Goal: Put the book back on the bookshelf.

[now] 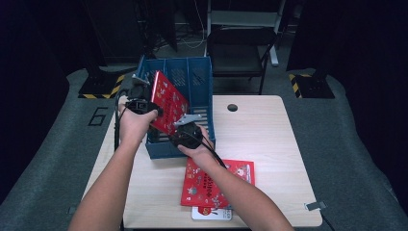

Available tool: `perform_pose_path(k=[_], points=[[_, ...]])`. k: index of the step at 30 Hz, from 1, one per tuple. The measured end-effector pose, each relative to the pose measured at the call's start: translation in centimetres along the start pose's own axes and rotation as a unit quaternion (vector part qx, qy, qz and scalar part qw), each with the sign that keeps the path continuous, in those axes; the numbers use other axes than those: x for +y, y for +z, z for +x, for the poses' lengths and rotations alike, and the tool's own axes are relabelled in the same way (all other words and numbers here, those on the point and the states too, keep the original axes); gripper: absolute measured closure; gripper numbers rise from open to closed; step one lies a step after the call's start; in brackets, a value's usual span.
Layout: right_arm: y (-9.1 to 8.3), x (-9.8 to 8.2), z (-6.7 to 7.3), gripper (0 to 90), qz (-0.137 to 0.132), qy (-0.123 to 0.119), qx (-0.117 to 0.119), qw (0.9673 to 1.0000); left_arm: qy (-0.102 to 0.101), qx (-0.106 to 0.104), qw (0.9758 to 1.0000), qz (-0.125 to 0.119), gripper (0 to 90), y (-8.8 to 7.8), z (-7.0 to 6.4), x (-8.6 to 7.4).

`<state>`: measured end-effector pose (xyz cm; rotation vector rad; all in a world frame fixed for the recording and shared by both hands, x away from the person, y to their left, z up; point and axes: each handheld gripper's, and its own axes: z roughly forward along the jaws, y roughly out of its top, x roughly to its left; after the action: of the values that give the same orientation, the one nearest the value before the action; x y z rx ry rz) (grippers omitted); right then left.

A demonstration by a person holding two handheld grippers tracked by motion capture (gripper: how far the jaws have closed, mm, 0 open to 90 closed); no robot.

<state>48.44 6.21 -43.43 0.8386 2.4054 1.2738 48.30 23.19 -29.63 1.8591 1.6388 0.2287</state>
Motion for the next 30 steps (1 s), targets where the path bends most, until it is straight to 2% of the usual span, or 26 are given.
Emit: perform_pose_path(k=[3, 7, 11, 12, 23, 30], points=[[0.1, 0.0, 0.0, 49.7, -0.003, -0.004, -0.005, 1.0, 0.001, 0.0, 1.0, 0.001, 78.2, 0.2, -0.1, 0.0], [-0.1, 0.1, 0.2, 49.7, -0.004, -0.005, 0.001, 1.0, 0.007, 0.003, 1.0, 0.004, 78.3, 0.5, -0.3, -0.1], [-0.1, 0.1, 0.3, 49.7, -0.005, -0.004, 0.002, 1.0, 0.006, 0.003, 1.0, 0.006, 78.2, 0.9, -0.3, -0.2], [-0.1, 0.1, 0.3, 49.7, -0.006, -0.01, -0.001, 0.9999, 0.003, 0.002, 1.0, 0.007, 78.2, 1.0, -0.2, -0.2], [0.0, 0.1, 0.3, 49.7, 0.003, -0.006, 0.001, 1.0, -0.003, 0.001, 1.0, 0.009, 77.8, 1.5, 0.2, -0.5], [0.1, 0.1, 0.4, 50.1, -0.007, -0.005, 0.002, 1.0, 0.003, -0.001, 0.9999, 0.014, 77.6, 2.0, 0.1, -0.5]])
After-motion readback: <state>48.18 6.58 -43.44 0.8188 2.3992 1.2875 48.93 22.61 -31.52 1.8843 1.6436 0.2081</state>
